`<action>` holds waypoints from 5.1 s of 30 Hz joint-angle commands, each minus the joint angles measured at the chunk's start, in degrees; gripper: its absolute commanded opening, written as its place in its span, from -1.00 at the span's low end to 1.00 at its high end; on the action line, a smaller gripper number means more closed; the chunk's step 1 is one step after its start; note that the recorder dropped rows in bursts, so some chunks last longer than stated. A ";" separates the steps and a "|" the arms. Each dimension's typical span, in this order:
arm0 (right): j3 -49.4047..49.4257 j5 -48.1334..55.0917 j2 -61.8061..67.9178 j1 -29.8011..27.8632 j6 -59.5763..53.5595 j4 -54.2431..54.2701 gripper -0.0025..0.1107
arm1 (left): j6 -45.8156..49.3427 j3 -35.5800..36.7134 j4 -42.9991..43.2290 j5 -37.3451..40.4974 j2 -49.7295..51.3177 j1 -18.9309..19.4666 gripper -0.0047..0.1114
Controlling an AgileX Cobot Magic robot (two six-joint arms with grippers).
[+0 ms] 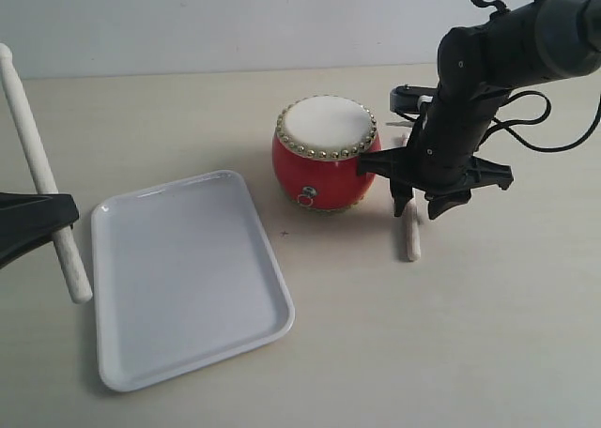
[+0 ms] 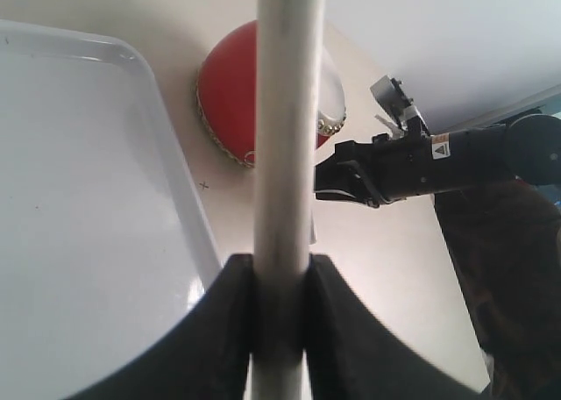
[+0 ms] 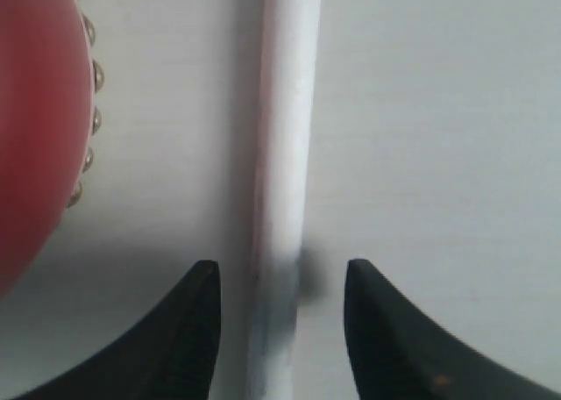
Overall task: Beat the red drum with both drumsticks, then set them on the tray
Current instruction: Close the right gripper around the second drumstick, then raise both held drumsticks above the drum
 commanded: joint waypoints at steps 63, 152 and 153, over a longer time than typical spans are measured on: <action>-1.15 3.29 0.90 1.46 0.51 -6.95 -0.19 | 0.33 0.04 -0.80 0.97 0.11 -0.29 -0.92; -1.03 28.23 -25.94 -1.94 -33.95 7.49 -0.96 | -58.27 -46.63 80.79 6.19 26.85 -30.91 -0.92; -1.03 28.23 -25.94 -1.94 -33.95 7.59 -0.96 | -58.53 -47.18 80.85 6.29 27.86 -31.86 -0.92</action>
